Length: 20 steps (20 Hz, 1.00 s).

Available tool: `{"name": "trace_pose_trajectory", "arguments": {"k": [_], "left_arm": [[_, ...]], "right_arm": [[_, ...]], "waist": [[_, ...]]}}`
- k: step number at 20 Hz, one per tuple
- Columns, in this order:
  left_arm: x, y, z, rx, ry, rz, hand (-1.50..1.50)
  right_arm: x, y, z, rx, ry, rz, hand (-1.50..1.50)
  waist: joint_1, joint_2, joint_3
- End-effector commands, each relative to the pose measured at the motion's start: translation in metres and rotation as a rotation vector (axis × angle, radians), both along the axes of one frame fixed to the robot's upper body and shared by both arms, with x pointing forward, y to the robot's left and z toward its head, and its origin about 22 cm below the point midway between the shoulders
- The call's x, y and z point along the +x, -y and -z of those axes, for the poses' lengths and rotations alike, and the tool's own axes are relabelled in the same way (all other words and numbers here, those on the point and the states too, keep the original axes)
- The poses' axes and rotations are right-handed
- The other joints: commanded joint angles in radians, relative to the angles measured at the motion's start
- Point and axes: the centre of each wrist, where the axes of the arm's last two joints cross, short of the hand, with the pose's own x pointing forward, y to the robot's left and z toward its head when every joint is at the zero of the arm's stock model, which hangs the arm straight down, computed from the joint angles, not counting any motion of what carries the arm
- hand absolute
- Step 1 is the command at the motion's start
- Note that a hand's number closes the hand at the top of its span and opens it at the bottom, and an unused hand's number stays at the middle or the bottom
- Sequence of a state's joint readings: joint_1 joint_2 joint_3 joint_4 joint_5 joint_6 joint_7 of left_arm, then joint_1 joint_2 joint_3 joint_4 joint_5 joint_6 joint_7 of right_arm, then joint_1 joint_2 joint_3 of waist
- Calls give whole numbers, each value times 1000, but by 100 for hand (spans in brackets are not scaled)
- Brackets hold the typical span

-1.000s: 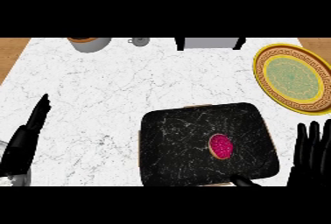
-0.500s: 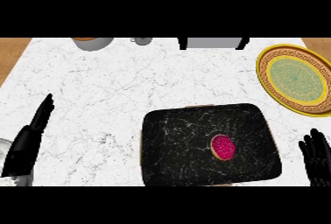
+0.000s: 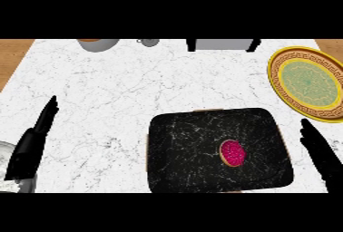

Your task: Pick the cupcake from the tray and place it in the plate

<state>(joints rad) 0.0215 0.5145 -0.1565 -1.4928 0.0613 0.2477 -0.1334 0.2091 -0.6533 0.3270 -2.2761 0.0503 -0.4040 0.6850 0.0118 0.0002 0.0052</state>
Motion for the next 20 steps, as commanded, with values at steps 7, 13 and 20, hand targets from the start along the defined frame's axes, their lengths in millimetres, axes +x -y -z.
{"name": "trace_pose_trajectory", "arguments": {"k": [7,13,20], "left_arm": [[-12,-12,16,11,-54,-26,0],[-13,0,13,2,-60,-30,0],[-5,-22,21,4,-66,-44,0]], "right_arm": [[48,-5,27,-195,-258,-165,-150],[47,-13,36,-176,-274,-216,-150],[79,-32,42,-173,-318,-301,-150]], "waist": [[7,4,-6],[-11,-1,-5],[-7,2,-6]]}}
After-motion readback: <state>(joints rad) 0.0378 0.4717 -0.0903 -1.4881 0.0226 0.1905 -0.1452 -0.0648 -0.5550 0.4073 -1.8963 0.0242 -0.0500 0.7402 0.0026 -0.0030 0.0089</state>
